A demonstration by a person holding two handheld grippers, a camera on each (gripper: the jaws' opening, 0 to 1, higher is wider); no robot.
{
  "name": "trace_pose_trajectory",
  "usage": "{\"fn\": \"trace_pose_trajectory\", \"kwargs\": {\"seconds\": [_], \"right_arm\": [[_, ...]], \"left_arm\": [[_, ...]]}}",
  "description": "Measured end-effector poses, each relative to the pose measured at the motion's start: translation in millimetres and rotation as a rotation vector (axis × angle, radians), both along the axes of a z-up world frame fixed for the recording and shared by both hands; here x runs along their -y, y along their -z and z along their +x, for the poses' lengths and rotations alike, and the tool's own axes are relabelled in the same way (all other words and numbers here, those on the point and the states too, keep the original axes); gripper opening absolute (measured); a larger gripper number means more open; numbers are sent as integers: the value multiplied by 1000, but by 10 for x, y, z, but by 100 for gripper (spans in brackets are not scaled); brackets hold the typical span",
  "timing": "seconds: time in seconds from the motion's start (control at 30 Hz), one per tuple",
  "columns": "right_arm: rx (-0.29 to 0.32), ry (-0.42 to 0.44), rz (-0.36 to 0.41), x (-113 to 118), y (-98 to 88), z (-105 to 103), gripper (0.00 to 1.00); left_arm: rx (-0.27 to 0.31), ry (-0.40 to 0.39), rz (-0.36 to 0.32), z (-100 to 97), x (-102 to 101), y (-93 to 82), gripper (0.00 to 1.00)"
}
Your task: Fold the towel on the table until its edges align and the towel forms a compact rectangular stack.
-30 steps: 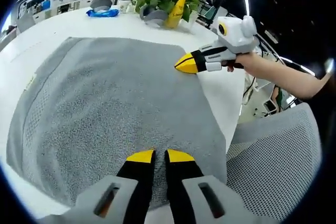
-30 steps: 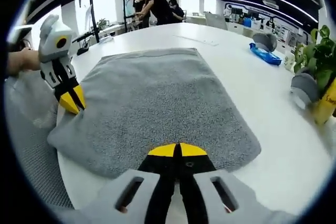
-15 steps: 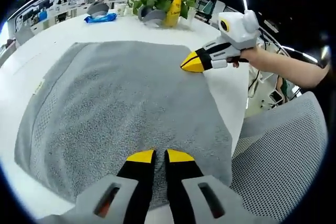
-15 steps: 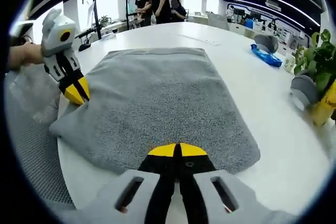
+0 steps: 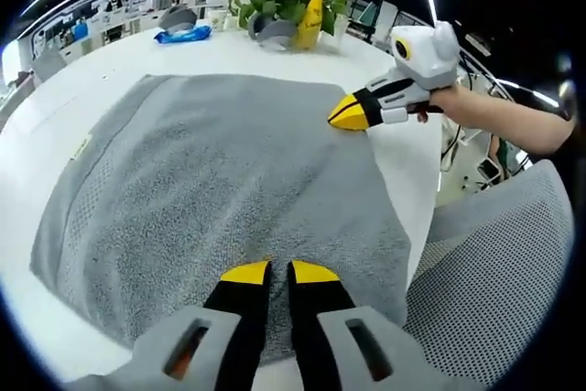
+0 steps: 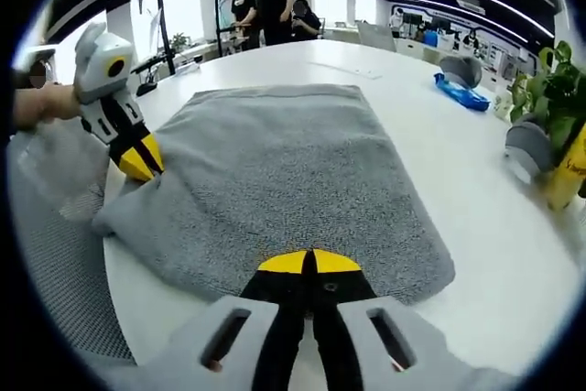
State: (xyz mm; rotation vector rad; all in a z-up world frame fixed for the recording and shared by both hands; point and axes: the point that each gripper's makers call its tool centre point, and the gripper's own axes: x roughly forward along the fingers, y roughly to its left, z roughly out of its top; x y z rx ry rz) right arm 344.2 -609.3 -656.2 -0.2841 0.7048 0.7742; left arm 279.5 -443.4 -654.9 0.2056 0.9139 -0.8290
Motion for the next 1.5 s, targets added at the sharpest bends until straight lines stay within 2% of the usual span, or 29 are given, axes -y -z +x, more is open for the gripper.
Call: {"fn": "trace_pose_trajectory", "kwargs": {"seconds": [0.23, 0.5, 0.6, 0.7, 0.97, 1.0, 1.03, 1.07, 1.13, 1.2, 1.23, 1.3, 1.33, 1.37, 1.5], "right_arm": [[10, 10, -28, -5, 0, 5, 0], [67, 57, -168, 175, 1, 93, 0], [57, 75, -154, 221, 2, 92, 0], [45, 82, -128, 227, 3, 82, 0], [22, 51, -137, 239, 11, 47, 0], [19, 54, -132, 245, 12, 45, 0], [14, 59, -125, 246, 13, 42, 0], [13, 60, -125, 244, 8, 37, 0], [21, 46, -142, 236, 8, 35, 0], [25, 33, -165, 227, 10, 34, 0], [29, 24, -176, 227, 10, 33, 0], [34, 7, -197, 222, 10, 28, 0], [36, 2, -204, 224, 11, 30, 0], [43, -8, -218, 224, 13, 30, 0], [62, -45, -274, 219, 17, 14, 0]], "left_arm": [[6, -6, 1, 26, -18, -3, 8], [-17, -11, 4, -12, -60, -4, 8], [-51, -22, -2, -48, -68, -1, 8], [-98, 13, -16, -158, -26, 3, 7], [-150, -13, -7, -206, -89, -26, 1], [-145, -8, -3, -206, -95, -32, 1], [-55, -14, 25, -83, -161, -89, 1], [-22, -22, 31, -30, -184, -120, 1], [-10, -71, 11, 32, -218, -174, 1], [-32, -74, 24, 15, -253, -128, 1], [-50, -58, 91, -37, -331, -35, 1], [-39, -25, 191, -61, -427, 75, 1], [8, -5, 129, -13, -313, 8, 1], [-27, -34, 151, -39, -356, 16, 1], [-2, -40, 163, -2, -370, 21, 1]]}}
